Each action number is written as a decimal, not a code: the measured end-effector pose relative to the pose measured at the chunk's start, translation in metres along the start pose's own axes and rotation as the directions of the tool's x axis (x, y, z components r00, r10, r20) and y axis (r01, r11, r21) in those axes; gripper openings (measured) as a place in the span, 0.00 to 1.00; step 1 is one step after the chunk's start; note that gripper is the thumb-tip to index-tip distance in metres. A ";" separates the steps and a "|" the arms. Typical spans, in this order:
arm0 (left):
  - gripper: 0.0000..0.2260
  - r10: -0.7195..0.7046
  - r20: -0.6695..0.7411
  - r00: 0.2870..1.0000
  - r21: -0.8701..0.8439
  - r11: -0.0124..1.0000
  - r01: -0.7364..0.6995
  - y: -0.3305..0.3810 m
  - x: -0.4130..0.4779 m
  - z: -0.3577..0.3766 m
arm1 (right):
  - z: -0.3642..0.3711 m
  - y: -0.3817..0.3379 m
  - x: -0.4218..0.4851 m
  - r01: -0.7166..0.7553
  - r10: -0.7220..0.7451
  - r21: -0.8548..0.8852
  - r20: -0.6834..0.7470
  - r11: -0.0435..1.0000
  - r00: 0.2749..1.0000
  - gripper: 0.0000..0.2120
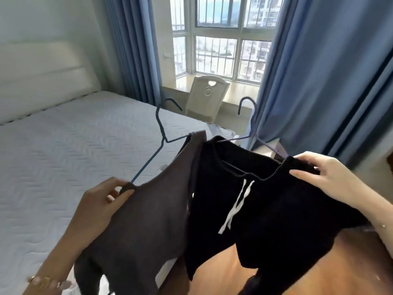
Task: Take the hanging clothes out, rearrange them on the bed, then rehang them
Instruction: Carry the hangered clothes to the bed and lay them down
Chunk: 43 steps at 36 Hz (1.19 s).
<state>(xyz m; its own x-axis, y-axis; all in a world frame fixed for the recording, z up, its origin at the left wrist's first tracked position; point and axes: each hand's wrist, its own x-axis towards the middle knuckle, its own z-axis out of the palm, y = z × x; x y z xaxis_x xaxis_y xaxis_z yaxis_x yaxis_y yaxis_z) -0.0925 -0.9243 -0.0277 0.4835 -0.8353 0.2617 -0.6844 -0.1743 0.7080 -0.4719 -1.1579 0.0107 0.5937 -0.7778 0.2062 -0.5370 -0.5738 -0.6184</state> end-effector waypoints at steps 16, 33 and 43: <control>0.11 -0.212 -0.223 0.952 -0.013 0.977 0.215 0.062 0.153 0.098 | -0.063 0.146 0.307 0.345 -0.351 0.067 0.239 0.936 0.906 0.17; 0.09 -0.520 -0.423 0.742 0.050 0.804 0.592 -0.119 0.350 0.096 | 0.078 0.179 0.627 0.626 -0.500 -0.149 0.473 0.766 0.725 0.25; 0.11 -0.683 -0.538 0.494 0.158 0.493 0.855 -0.226 0.445 0.082 | 0.198 0.149 0.811 0.539 -0.459 -0.194 0.341 0.819 0.820 0.09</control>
<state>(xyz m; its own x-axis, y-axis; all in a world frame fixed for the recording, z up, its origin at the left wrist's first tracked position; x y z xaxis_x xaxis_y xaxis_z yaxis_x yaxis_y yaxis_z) 0.2327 -1.2995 -0.1256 0.9999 -0.0128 -0.0016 -0.0106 -0.8830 0.4692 0.0478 -1.8232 -0.0646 0.9380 -0.2869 0.1945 -0.2358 -0.9395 -0.2485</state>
